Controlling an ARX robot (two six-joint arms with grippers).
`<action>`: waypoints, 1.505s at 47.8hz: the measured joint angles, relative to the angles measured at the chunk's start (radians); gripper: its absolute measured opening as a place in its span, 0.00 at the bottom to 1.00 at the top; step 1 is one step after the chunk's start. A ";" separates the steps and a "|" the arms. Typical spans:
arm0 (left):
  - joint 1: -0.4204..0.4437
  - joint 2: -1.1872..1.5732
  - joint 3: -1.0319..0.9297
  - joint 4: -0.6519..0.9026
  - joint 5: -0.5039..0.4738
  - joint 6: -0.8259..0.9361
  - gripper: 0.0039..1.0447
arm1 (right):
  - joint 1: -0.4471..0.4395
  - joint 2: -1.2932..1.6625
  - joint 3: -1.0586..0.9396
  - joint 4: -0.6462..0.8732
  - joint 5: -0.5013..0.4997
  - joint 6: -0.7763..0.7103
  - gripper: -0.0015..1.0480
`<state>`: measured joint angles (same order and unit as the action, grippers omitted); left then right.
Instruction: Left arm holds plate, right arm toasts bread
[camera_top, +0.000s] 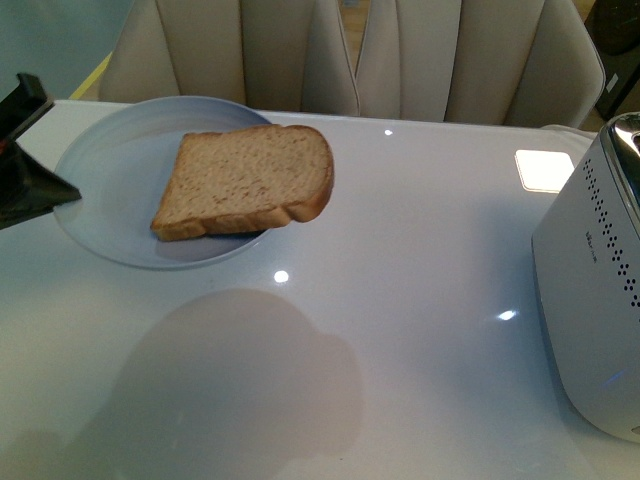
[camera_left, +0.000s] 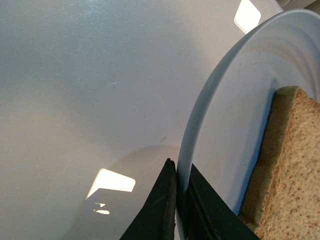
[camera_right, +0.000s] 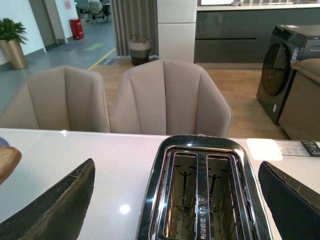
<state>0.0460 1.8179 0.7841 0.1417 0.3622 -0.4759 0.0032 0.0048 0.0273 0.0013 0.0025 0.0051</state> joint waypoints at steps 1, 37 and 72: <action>-0.024 -0.012 0.011 -0.014 -0.013 -0.017 0.03 | 0.000 0.000 0.000 0.000 0.000 0.000 0.92; -0.423 -0.156 0.134 -0.169 -0.128 -0.252 0.03 | 0.000 0.000 0.000 0.000 0.000 0.000 0.92; -0.521 -0.229 0.134 -0.191 -0.154 -0.351 0.03 | 0.000 0.000 0.000 0.000 0.000 0.000 0.92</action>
<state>-0.4747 1.5894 0.9176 -0.0490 0.2085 -0.8265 0.0032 0.0048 0.0273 0.0013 0.0021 0.0051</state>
